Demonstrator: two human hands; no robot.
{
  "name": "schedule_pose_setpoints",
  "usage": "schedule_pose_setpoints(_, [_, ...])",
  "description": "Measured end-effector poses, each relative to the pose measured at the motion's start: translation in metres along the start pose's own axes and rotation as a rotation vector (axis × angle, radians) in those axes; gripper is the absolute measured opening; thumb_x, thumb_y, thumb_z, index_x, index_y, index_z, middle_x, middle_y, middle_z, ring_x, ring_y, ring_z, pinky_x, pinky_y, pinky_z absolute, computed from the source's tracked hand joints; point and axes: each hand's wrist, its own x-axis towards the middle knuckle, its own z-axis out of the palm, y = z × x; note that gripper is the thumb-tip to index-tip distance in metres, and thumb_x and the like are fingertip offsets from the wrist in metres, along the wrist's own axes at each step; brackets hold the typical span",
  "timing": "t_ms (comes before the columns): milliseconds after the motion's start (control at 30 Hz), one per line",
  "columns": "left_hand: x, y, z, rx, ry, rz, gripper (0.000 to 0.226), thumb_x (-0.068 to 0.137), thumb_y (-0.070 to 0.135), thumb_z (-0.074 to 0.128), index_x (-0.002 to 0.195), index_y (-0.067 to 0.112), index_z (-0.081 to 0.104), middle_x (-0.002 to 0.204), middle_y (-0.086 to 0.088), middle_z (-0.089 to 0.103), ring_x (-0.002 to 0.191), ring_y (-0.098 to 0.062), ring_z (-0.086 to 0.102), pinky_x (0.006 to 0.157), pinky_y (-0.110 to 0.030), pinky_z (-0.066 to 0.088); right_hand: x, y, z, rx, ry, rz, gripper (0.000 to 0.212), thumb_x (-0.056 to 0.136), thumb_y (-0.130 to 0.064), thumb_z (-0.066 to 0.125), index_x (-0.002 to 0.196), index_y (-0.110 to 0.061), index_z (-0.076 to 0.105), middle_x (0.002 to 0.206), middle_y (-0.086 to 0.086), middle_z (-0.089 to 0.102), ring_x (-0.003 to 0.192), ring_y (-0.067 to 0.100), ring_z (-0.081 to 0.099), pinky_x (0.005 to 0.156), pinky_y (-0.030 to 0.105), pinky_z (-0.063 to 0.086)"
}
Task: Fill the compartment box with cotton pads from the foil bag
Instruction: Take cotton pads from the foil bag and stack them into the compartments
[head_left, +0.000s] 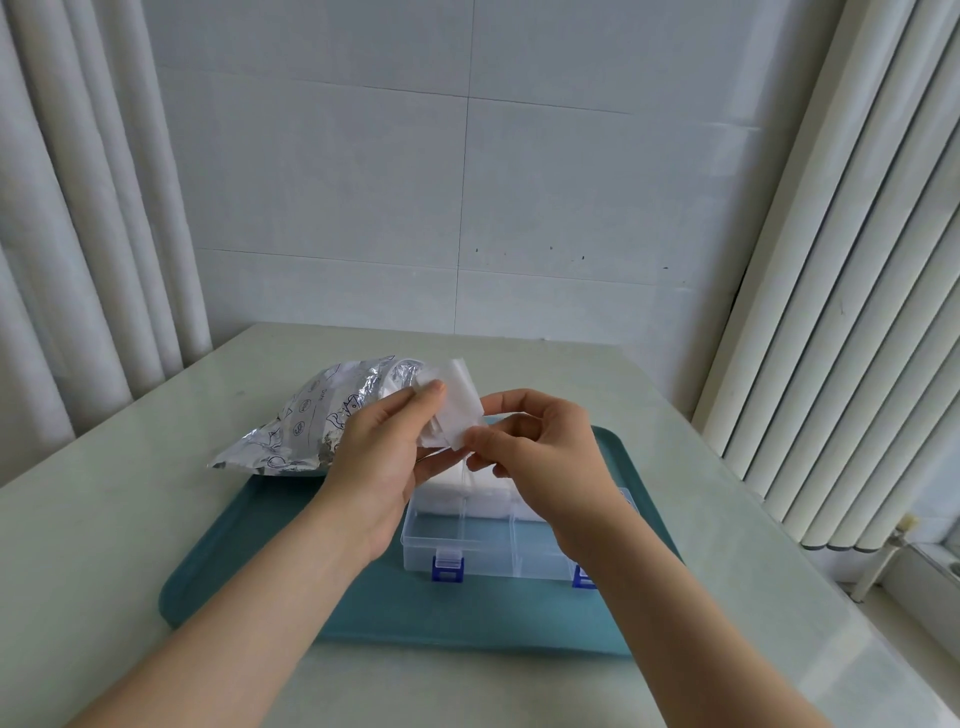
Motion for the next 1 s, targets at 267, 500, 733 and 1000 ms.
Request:
schedule_pose_setpoints(267, [0.005,0.003,-0.006,-0.113,0.129,-0.009,0.021,0.106,0.021,0.063,0.113,0.004,0.073,0.115,-0.018,0.076,0.099,-0.033,0.078,0.086,-0.044,0.065,0.005,0.002,-0.002,0.017,0.130,0.037,0.037,0.086,0.008,0.059,0.108,-0.018,0.074,0.071,0.005,0.073,0.062,0.016,0.062,0.073,0.035,0.052])
schedule_pose_setpoints(500, [-0.004,0.002,-0.002,0.120,-0.006,0.064,0.023,0.109,0.025,0.058,0.114,0.013,0.077,0.110,-0.011,0.080,0.099,-0.027,0.079,0.075,-0.036,0.066,-0.003,-0.005,0.005,0.211,0.206,-0.025,0.018,0.093,-0.001,0.067,0.106,-0.009,0.077,0.083,0.011,0.080,0.076,0.020,0.078,0.073,0.032,0.056])
schedule_pose_setpoints(733, [-0.007,0.000,0.002,0.204,-0.085,0.122,0.034,0.111,0.031,0.051,0.118,0.010,0.076,0.107,-0.012,0.080,0.101,-0.029,0.078,0.082,-0.038,0.066,-0.005,-0.002,0.012,0.169,0.245,0.030,0.019,0.090,0.001,0.068,0.107,-0.007,0.072,0.078,0.012,0.079,0.076,0.026,0.080,0.069,0.032,0.063])
schedule_pose_setpoints(1000, [-0.006,-0.002,0.000,0.373,-0.063,0.246,0.018,0.106,0.019,0.062,0.110,0.012,0.079,0.102,-0.013,0.078,0.092,-0.022,0.080,0.079,-0.034,0.066,-0.004,0.002,0.010,-0.080,0.247,0.081,0.023,0.085,-0.020,0.074,0.108,-0.020,0.072,0.074,0.004,0.079,0.067,0.021,0.078,0.073,0.044,0.066])
